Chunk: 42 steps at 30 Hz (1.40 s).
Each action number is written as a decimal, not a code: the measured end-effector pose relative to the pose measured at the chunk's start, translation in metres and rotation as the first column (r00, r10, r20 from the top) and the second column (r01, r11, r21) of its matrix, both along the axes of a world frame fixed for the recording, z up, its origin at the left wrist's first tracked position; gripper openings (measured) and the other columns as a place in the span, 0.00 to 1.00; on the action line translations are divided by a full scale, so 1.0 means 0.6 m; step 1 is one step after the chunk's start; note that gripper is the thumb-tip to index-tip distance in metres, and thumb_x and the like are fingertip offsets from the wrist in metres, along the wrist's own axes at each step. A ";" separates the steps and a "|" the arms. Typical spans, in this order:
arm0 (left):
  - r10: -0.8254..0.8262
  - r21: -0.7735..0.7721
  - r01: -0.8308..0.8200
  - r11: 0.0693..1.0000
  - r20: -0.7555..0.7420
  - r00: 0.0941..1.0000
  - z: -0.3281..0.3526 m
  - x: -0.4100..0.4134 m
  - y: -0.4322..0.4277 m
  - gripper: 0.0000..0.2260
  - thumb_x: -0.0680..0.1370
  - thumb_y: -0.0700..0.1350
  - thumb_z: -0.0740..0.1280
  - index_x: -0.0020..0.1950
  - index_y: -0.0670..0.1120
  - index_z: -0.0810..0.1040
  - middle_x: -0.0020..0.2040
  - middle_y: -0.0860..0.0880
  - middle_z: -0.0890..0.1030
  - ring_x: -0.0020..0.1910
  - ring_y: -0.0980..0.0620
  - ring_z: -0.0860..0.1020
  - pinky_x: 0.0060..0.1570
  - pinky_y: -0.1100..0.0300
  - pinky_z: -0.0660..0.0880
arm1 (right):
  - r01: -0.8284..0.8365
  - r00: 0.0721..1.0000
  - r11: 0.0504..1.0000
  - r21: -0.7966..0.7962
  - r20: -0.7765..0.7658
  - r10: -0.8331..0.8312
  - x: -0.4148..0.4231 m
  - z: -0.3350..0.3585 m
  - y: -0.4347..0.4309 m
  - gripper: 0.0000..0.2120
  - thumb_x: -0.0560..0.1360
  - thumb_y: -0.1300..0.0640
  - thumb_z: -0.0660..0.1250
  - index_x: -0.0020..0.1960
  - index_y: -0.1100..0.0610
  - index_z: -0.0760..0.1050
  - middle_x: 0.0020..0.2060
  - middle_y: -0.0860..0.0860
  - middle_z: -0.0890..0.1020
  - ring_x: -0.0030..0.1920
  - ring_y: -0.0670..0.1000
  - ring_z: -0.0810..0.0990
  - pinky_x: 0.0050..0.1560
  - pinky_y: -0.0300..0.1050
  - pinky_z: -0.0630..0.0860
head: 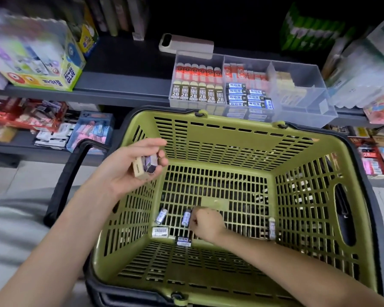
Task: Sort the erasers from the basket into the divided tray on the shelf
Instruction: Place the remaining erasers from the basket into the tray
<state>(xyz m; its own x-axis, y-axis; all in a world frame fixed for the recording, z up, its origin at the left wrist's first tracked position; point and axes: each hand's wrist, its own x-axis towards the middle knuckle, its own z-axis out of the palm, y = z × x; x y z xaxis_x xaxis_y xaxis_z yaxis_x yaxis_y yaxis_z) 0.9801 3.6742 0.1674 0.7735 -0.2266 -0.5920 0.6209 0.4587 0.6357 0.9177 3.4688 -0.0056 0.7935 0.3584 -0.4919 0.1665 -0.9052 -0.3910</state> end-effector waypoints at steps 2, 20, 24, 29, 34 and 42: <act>0.013 -0.052 -0.012 0.999 0.031 0.999 0.001 -0.001 0.004 0.10 0.68 0.35 0.64 0.42 0.43 0.85 0.34 0.46 0.79 0.31 0.51 0.79 0.24 0.65 0.75 | 0.061 0.998 0.995 0.077 0.016 -0.062 0.015 0.008 0.004 0.09 0.76 0.51 0.63 0.52 0.55 0.70 0.37 0.48 0.76 0.33 0.43 0.76 0.26 0.36 0.74; -0.011 -0.127 0.017 0.992 0.050 0.999 0.000 -0.004 0.003 0.07 0.71 0.39 0.65 0.45 0.42 0.82 0.33 0.46 0.75 0.27 0.53 0.74 0.24 0.63 0.75 | -0.208 0.924 0.974 0.088 -0.310 0.226 -0.016 0.010 0.031 0.17 0.76 0.53 0.66 0.62 0.60 0.75 0.61 0.55 0.76 0.61 0.54 0.74 0.62 0.46 0.71; -0.022 -0.075 0.027 0.997 0.061 0.998 -0.002 -0.006 0.002 0.07 0.71 0.40 0.66 0.43 0.42 0.84 0.33 0.47 0.76 0.28 0.53 0.75 0.25 0.63 0.75 | -0.239 0.935 0.971 -0.001 -0.270 0.230 -0.019 0.008 0.042 0.15 0.77 0.51 0.64 0.55 0.61 0.77 0.53 0.56 0.80 0.53 0.54 0.79 0.55 0.48 0.76; -0.058 0.057 0.058 0.997 -0.001 0.998 -0.013 -0.004 0.000 0.07 0.69 0.41 0.69 0.44 0.42 0.84 0.36 0.47 0.78 0.31 0.52 0.78 0.32 0.60 0.78 | -0.180 0.921 0.982 0.059 -0.342 0.189 -0.004 0.018 0.031 0.14 0.75 0.52 0.67 0.56 0.59 0.77 0.57 0.53 0.78 0.56 0.51 0.77 0.55 0.40 0.73; -0.110 0.207 0.142 0.968 -0.157 0.981 -0.028 -0.006 -0.010 0.15 0.70 0.51 0.68 0.50 0.41 0.79 0.44 0.44 0.75 0.35 0.51 0.76 0.33 0.57 0.78 | 0.157 0.971 0.859 0.487 -0.237 -0.043 0.050 0.133 0.025 0.08 0.74 0.51 0.66 0.48 0.55 0.78 0.44 0.54 0.82 0.39 0.51 0.80 0.43 0.41 0.79; -0.107 -0.018 0.107 0.994 -0.325 0.940 -0.012 -0.005 -0.009 0.20 0.69 0.60 0.68 0.36 0.42 0.81 0.32 0.47 0.79 0.31 0.49 0.79 0.35 0.59 0.76 | -0.328 0.895 0.775 0.540 0.440 0.072 0.091 0.282 0.099 0.15 0.70 0.53 0.73 0.53 0.59 0.78 0.46 0.49 0.79 0.48 0.49 0.75 0.53 0.47 0.74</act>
<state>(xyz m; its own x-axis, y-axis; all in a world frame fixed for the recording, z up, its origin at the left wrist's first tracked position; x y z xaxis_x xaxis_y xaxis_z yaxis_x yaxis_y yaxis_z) 0.9773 3.6690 0.1602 0.5099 -0.2972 -0.8072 0.8391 0.3786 0.3906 0.9723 3.5285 0.1636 0.7414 0.6437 0.1897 0.5641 -0.4446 -0.6958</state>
